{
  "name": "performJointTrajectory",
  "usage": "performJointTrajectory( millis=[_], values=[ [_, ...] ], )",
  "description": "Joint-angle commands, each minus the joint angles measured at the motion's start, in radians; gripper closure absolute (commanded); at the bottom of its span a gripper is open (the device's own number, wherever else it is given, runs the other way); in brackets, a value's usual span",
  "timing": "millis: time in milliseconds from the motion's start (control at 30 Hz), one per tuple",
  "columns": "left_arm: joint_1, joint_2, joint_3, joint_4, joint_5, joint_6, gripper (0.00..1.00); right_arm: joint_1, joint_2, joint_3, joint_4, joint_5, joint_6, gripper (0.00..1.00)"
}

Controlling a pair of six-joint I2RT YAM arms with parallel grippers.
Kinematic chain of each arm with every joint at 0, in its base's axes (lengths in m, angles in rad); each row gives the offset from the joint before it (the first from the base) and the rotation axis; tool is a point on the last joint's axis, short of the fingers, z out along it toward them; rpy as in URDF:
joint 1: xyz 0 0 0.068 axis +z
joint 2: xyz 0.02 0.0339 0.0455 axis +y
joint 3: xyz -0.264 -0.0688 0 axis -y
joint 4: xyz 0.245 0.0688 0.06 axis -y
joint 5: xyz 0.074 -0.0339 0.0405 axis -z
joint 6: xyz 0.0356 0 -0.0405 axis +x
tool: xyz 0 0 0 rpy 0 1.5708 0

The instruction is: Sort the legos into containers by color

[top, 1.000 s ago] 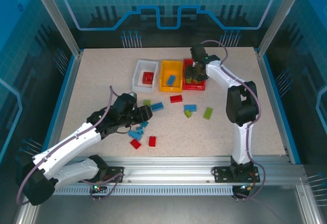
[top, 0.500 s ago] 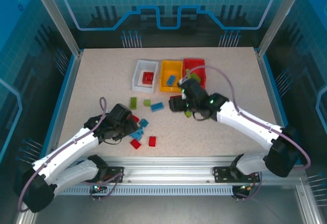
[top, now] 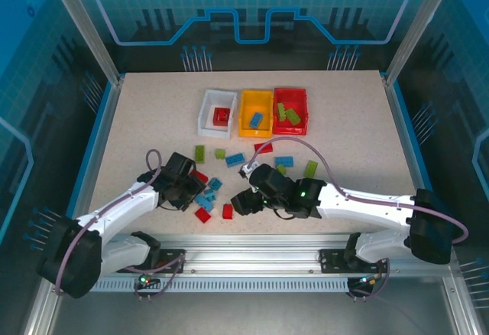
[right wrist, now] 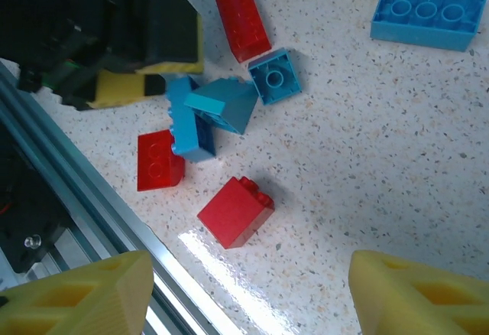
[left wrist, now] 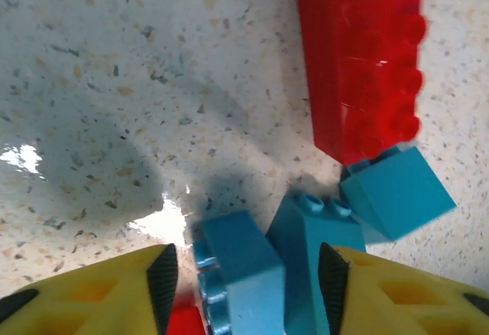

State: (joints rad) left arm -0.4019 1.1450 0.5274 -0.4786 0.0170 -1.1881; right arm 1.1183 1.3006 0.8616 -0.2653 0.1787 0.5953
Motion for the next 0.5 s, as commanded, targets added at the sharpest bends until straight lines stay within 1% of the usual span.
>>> performJointTrajectory(
  millis=[0,200,467],
  values=[
    [0.007,-0.003,-0.047,0.054,0.022,-0.072,0.49,0.02,-0.005,0.013,0.024,0.028,0.017,0.31],
    [0.007,-0.024,-0.101,0.095,0.021,-0.113,0.52,0.02,0.008,0.012,0.018,0.038,0.029,0.31],
    [-0.009,0.002,-0.106,0.132,0.026,-0.123,0.52,0.021,0.027,0.013,0.018,0.035,0.041,0.32]
  ],
)
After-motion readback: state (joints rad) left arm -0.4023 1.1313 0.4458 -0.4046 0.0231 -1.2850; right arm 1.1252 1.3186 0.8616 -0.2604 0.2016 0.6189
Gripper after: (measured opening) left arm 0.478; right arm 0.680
